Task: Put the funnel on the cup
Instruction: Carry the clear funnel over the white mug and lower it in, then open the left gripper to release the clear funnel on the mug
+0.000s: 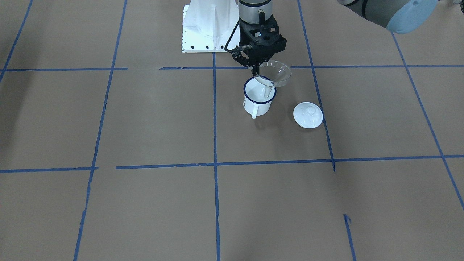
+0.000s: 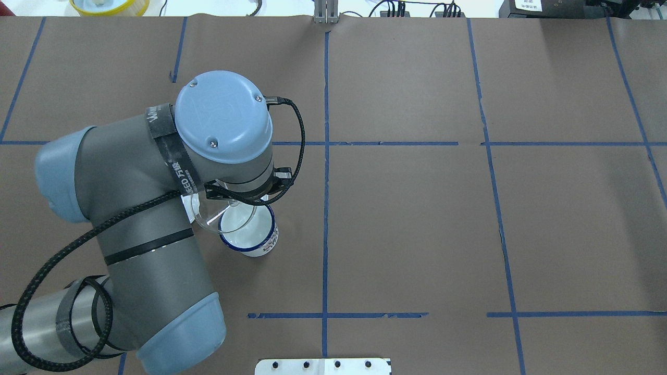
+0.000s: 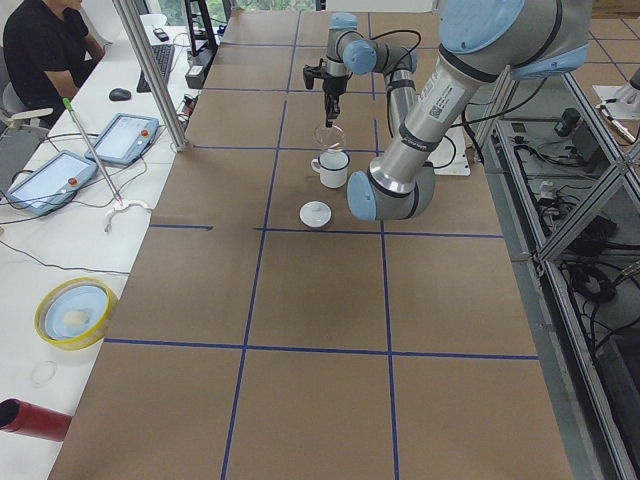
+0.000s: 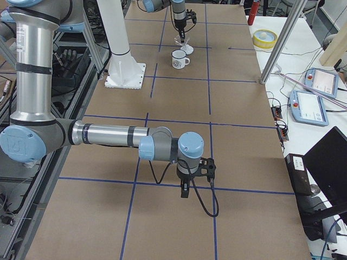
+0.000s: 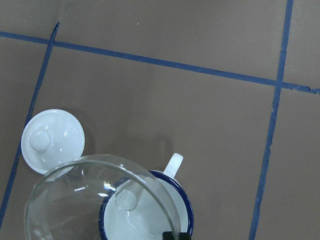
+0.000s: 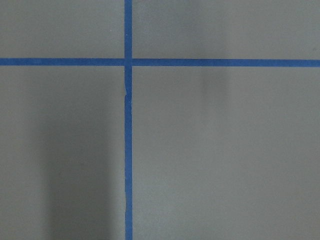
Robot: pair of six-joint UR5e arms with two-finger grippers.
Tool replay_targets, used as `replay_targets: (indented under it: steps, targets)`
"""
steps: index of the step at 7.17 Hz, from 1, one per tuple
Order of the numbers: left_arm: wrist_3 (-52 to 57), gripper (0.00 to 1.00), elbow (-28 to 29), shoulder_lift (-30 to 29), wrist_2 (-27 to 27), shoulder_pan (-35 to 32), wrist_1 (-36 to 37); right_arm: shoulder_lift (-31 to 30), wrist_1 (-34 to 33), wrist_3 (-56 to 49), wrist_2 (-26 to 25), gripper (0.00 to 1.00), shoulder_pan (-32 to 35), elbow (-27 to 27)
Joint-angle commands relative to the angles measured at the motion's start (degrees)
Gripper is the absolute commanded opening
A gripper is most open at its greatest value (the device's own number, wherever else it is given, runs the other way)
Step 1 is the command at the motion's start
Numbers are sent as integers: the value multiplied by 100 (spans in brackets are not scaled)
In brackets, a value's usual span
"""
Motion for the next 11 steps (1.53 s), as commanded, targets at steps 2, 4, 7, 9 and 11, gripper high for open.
replay_targets:
  steps: [2, 4, 7, 9, 11]
  targets:
    - [4, 0, 136, 10, 9, 403, -33, 0, 0, 0, 0, 100, 0, 1]
    - [13, 0, 504, 53, 9, 403, -418, 0, 0, 0, 0, 100, 0, 1]
    - [-4, 100, 550, 168, 271, 377, -579, 0, 0, 0, 0, 100, 0, 1]
    - [-13, 100, 419, 177, 378, 342, -718, 0, 0, 0, 0, 100, 0, 1]
    - [4, 100, 121, 368, 326, -16, -1427, 0, 0, 0, 0, 100, 0, 1]
